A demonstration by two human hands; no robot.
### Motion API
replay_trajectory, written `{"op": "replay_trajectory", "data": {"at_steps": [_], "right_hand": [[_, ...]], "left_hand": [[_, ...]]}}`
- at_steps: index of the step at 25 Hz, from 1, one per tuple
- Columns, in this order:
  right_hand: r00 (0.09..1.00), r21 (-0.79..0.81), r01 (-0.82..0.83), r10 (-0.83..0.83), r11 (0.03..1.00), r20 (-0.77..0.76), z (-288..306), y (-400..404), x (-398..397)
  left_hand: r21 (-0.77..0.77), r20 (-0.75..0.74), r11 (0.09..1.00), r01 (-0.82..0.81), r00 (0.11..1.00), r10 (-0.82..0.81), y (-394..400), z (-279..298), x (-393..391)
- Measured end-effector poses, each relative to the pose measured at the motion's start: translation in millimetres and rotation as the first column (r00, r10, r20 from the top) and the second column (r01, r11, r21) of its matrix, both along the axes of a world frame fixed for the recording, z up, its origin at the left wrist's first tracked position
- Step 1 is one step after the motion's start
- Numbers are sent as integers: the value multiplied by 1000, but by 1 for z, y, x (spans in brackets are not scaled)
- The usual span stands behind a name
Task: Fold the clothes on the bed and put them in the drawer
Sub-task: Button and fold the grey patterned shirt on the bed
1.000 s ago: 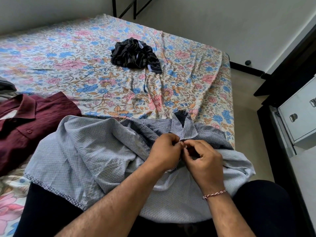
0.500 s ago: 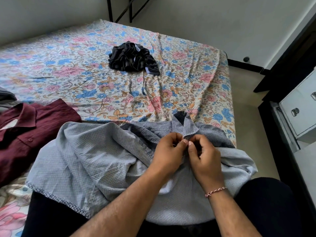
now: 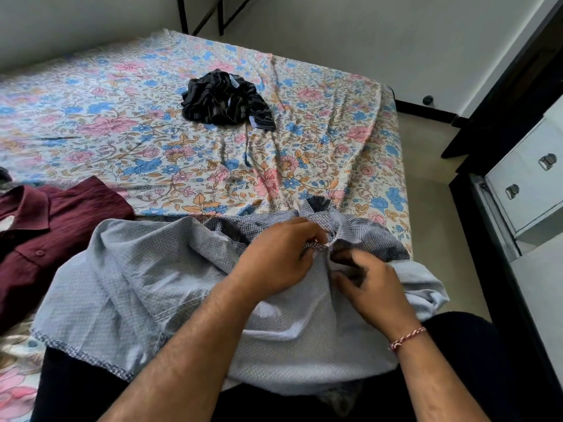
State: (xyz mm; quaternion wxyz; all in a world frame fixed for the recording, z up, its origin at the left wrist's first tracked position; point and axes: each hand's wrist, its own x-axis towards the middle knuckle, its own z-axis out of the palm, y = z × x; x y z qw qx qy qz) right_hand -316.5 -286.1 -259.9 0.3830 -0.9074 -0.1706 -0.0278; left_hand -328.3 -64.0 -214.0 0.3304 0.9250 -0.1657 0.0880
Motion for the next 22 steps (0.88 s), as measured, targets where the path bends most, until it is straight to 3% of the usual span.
{"op": "replay_trajectory", "data": {"at_steps": [2, 4, 5, 7, 9, 11, 14, 17, 19, 22], "right_hand": [[998, 58, 65, -66, 996, 6, 2, -5, 4], [995, 256, 69, -49, 964, -86, 17, -13, 19], [994, 314, 54, -22, 948, -105, 29, -17, 30], [990, 326, 63, -19, 943, -137, 52, -25, 59], [983, 329, 159, -119, 931, -138, 72, -26, 92], [966, 365, 250, -258, 897, -28, 91, -26, 122], [871, 306, 328, -412, 894, 268, 121, -16, 130], [863, 224, 316, -377, 922, 335, 110, -14, 105], [926, 169, 287, -318, 943, 204, 82, -18, 83], [967, 162, 253, -254, 954, -16, 42, -17, 49]], "left_hand": [[99, 39, 988, -119, 992, 116, 7, 4, 8], [170, 70, 966, -197, 980, 188, 22, 14, 34], [169, 48, 973, -156, 987, 150, 30, 21, 50], [93, -94, 991, 100, 991, -92, 44, 46, 85], [50, -161, 958, 282, 949, -271, 50, 73, 117], [130, 36, 967, 220, 973, -227, 49, 91, 152], [261, 426, 960, -99, 904, -23, 35, 102, 180], [281, 538, 905, -319, 833, 127, 26, 76, 151], [234, 451, 891, -388, 856, 254, 28, 41, 114], [57, 78, 919, -389, 920, 384, 30, 7, 59]]}}
